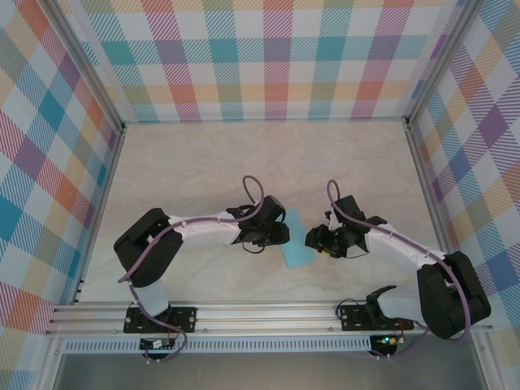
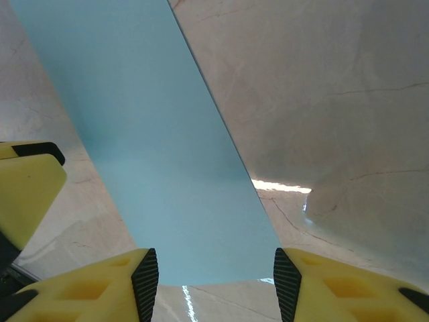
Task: Fold a paper plane with a square sheet of paper (pick it up from the middle)
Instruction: Third fold the triangle at the center of the table.
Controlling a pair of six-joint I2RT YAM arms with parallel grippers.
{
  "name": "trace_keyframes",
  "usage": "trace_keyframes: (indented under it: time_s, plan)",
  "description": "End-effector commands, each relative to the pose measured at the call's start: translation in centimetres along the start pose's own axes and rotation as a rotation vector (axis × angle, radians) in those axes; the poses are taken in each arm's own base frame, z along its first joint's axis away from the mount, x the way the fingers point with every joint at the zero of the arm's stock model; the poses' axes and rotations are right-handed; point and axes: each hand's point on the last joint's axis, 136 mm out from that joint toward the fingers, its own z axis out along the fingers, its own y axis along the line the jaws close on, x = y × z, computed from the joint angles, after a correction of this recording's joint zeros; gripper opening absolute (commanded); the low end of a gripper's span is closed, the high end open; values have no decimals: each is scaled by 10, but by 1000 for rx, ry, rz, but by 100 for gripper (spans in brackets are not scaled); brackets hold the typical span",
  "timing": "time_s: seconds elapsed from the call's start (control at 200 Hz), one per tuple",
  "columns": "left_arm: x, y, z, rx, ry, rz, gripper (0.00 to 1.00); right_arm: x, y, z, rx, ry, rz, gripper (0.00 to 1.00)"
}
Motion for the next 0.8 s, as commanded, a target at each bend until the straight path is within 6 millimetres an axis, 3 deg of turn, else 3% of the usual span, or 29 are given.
trace_keyframes:
  time_s: [0.0,0.415,0.8]
  plan:
    - [0,7,5,-57,-8,-6,46,4,-2,5,-13,26,-20,52]
    - [-9,-5,25,-22,2,21,46,11,-6,12,-26,53,8,52]
    - [-17,-13,29,21,1,53,46,16,-8,13,-31,62,32,54]
